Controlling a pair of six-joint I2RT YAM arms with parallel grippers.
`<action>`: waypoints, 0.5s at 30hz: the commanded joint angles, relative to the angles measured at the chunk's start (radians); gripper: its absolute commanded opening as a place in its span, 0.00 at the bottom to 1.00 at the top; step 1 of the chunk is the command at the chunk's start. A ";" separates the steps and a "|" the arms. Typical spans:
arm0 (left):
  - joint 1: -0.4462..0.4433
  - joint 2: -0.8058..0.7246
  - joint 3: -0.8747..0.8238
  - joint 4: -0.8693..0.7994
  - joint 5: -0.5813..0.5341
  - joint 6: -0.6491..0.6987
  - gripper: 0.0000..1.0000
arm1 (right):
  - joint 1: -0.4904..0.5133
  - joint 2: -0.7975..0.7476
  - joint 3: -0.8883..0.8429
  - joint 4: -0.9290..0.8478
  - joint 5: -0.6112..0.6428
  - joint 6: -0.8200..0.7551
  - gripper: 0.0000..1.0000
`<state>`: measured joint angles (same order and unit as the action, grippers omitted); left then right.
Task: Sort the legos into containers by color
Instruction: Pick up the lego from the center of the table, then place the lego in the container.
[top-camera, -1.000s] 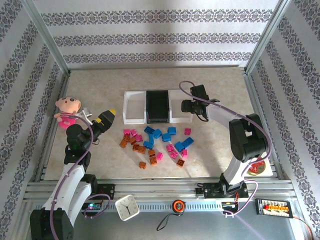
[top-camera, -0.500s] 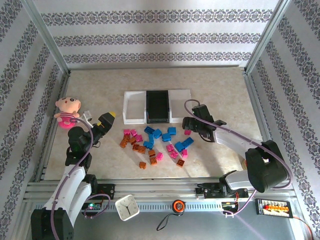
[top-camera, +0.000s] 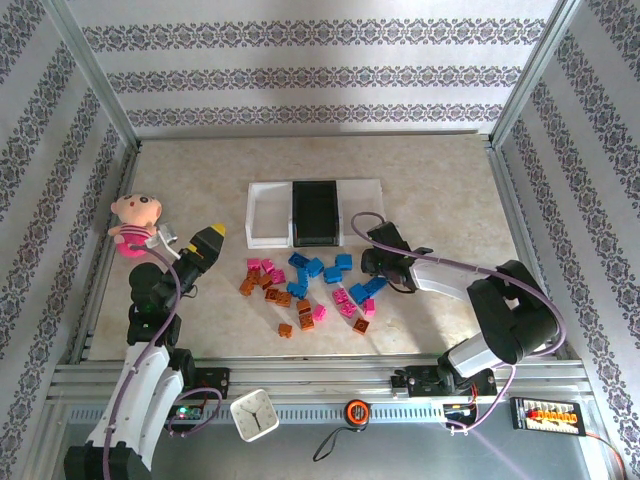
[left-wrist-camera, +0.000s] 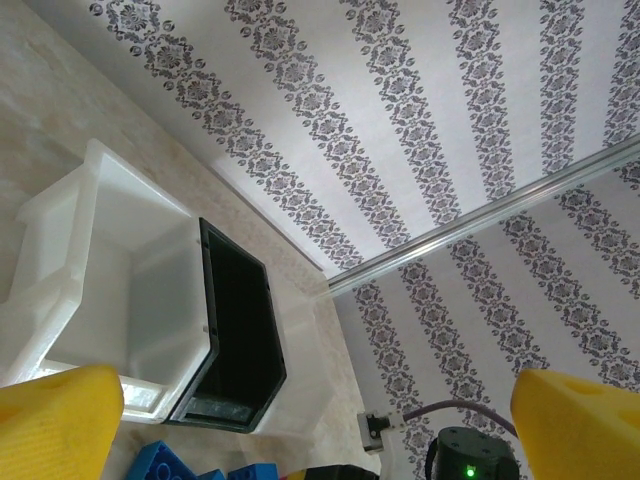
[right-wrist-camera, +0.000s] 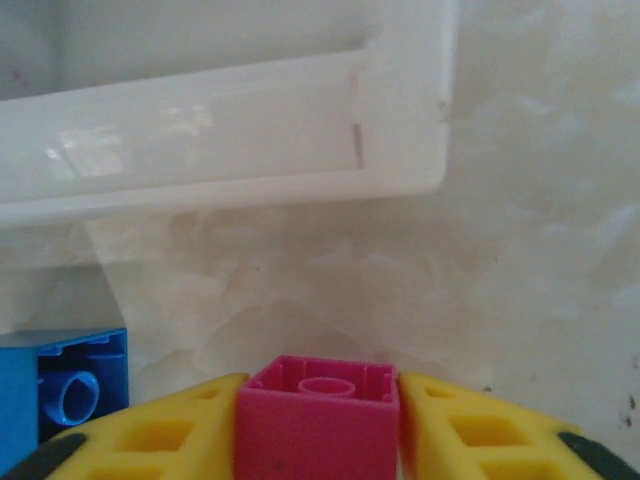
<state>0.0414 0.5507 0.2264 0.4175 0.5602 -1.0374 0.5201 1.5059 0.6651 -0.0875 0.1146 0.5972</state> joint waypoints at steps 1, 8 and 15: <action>0.006 -0.021 -0.004 -0.030 -0.028 -0.016 0.99 | 0.011 -0.041 -0.010 0.013 -0.012 -0.009 0.31; 0.008 0.001 -0.005 -0.013 -0.011 -0.013 0.99 | 0.011 -0.216 0.076 -0.080 -0.024 -0.077 0.24; 0.006 0.008 0.040 -0.168 0.001 0.093 0.99 | -0.009 -0.016 0.313 -0.123 0.058 -0.139 0.26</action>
<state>0.0414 0.5621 0.2295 0.3481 0.5446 -1.0180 0.5194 1.4090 0.9070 -0.1722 0.1165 0.5045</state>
